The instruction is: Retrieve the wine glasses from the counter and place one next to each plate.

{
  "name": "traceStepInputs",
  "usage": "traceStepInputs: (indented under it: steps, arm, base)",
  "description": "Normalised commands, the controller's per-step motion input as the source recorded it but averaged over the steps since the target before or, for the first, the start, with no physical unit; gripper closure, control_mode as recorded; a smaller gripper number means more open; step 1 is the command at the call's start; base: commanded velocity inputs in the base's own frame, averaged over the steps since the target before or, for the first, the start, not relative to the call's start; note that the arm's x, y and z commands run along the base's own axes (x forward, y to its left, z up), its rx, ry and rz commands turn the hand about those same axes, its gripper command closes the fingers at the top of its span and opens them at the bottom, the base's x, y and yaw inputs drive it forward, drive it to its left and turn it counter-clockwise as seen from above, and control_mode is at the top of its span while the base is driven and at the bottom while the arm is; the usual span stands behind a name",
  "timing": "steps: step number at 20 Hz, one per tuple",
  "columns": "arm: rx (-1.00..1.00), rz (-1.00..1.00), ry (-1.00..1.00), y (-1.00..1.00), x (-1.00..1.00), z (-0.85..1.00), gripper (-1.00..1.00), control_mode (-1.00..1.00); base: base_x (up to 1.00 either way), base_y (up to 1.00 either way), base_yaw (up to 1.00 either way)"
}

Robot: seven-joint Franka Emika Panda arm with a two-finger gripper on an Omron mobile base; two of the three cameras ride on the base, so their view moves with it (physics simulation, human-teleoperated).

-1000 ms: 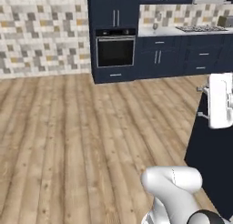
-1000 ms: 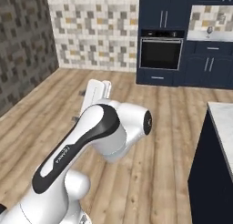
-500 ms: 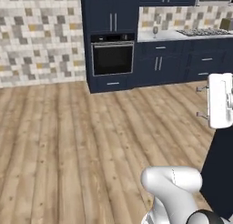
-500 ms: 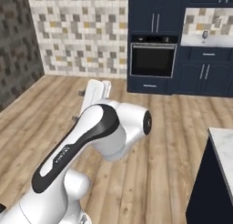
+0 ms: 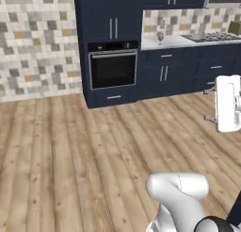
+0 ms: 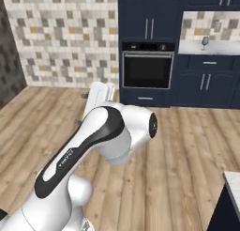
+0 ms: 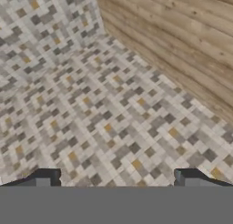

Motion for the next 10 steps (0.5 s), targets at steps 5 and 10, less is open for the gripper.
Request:
traceStepInputs:
  steps: [5,10]
  arm:
    - [0.00,0.00,0.00,0.00,0.00,0.00,-1.00,1.00]
    - [0.00,0.00,0.00,0.00,0.00,0.00,-1.00,1.00]
  base:
    - [1.00,0.04,-0.24]
    - [1.00,0.25,-0.19]
